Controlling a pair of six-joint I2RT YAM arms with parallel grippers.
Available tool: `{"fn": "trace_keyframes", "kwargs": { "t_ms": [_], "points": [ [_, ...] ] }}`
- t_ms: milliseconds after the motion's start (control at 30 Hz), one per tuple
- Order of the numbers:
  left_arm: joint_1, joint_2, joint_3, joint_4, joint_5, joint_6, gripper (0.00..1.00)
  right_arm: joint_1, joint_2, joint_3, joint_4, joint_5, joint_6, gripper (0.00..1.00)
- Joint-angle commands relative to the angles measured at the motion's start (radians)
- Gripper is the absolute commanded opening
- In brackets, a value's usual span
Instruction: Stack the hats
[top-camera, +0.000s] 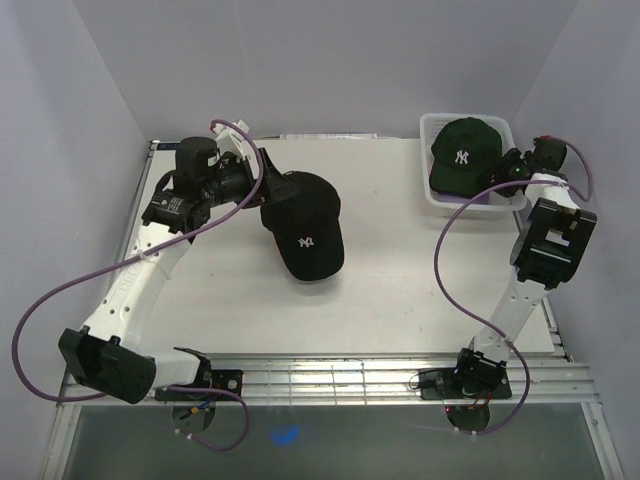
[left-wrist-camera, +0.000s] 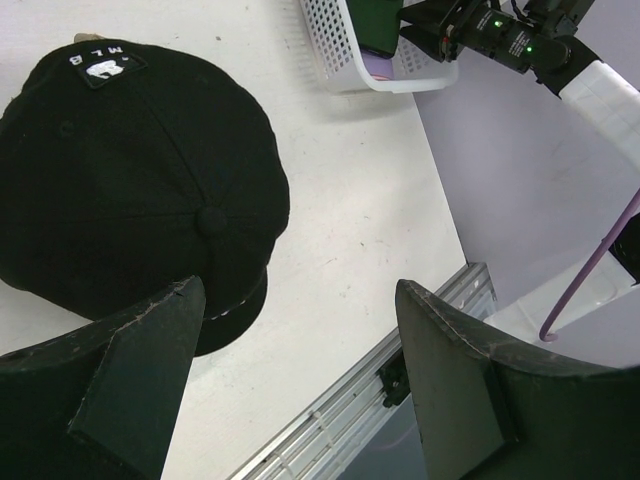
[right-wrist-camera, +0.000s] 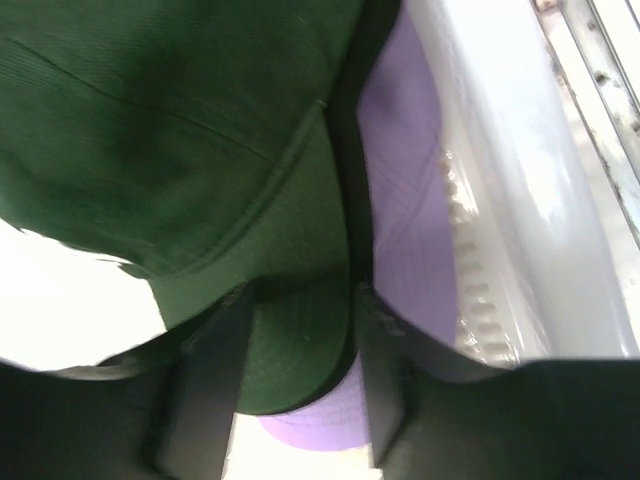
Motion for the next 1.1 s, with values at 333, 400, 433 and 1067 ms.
{"fn": "trace_keyframes", "kwargs": {
  "t_ms": [333,400,433,1067],
  "points": [
    [0.002,0.007,-0.006,0.024,0.014,0.002,0.87,0.011,-0.089,-0.109,0.268,-0.134,0.147,0.36],
    [0.003,0.001,-0.009,0.026,0.011,0.002,0.87,0.013,-0.107,-0.131,0.306,-0.162,0.167,0.36],
    [0.003,0.000,-0.010,0.024,0.013,0.002,0.87,0.011,-0.116,-0.143,0.326,-0.171,0.192,0.36],
    [0.003,-0.020,-0.027,0.023,0.013,0.001,0.87,0.037,-0.077,0.015,0.030,0.031,0.030,0.44]
  ]
}}
